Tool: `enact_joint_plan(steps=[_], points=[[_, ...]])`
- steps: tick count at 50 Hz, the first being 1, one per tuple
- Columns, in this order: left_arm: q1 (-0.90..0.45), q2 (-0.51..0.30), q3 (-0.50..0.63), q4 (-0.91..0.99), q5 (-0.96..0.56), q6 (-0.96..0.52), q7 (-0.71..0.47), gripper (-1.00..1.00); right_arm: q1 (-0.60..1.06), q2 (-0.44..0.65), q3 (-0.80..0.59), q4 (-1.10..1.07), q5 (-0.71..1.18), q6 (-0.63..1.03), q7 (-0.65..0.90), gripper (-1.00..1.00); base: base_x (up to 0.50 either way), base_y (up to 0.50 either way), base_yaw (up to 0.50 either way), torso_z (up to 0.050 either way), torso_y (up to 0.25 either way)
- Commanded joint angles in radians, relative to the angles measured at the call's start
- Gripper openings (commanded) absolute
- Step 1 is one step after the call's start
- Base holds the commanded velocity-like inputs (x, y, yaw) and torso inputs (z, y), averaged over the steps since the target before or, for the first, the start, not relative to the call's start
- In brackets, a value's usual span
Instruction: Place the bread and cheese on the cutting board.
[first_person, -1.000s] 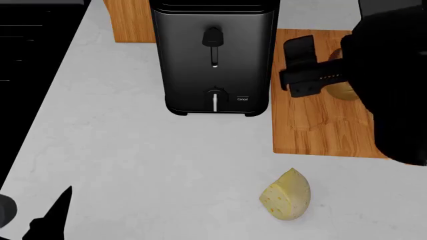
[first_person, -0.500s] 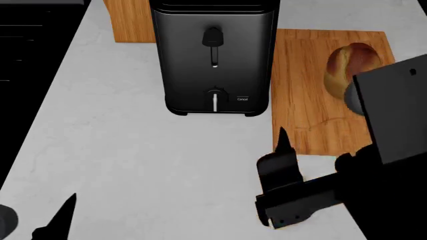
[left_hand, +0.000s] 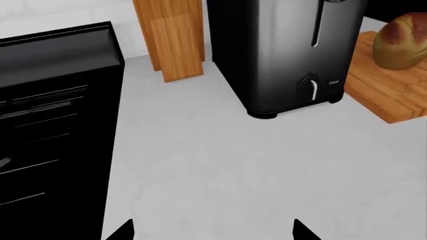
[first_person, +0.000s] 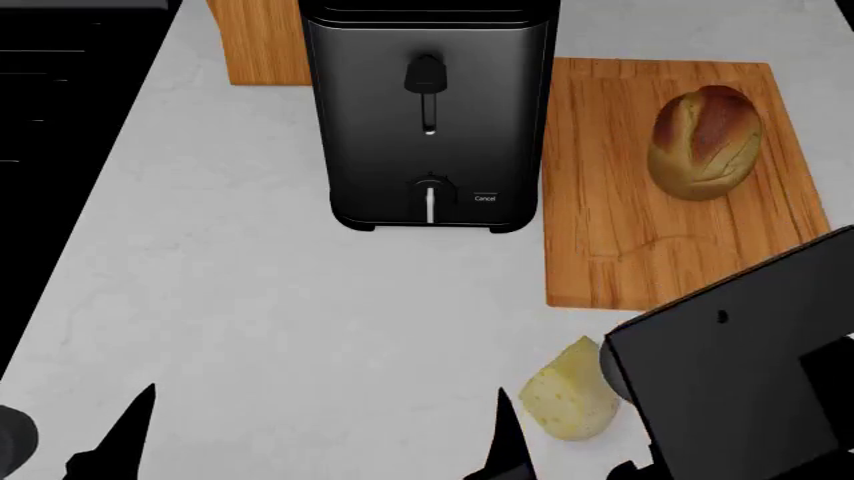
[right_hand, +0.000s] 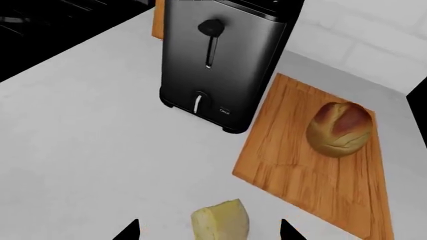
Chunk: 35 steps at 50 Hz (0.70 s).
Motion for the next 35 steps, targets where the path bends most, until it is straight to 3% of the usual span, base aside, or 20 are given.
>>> enact_joint_plan(steps=[1, 10, 35], points=[[-0.057, 0.018, -0.042, -0.053, -0.003, 0.022, 0.038, 1.00, -0.028, -0.037, 0.012, 0.019, -0.065, 0.041, -0.051, 1.00, 0.00, 0.00, 0.00, 0.000, 0.000], [-0.036, 0.019, -0.042, -0.052, 0.026, 0.027, 0.062, 1.00, -0.061, -0.106, 0.002, 0.125, -0.261, 0.124, -0.162, 1.00, 0.00, 0.00, 0.00, 0.000, 0.000], [-0.058, 0.021, -0.021, -0.055, 0.019, 0.032, 0.054, 1.00, -0.197, -0.128, 0.010, 0.149, -0.458, 0.130, -0.297, 1.00, 0.00, 0.00, 0.00, 0.000, 0.000]])
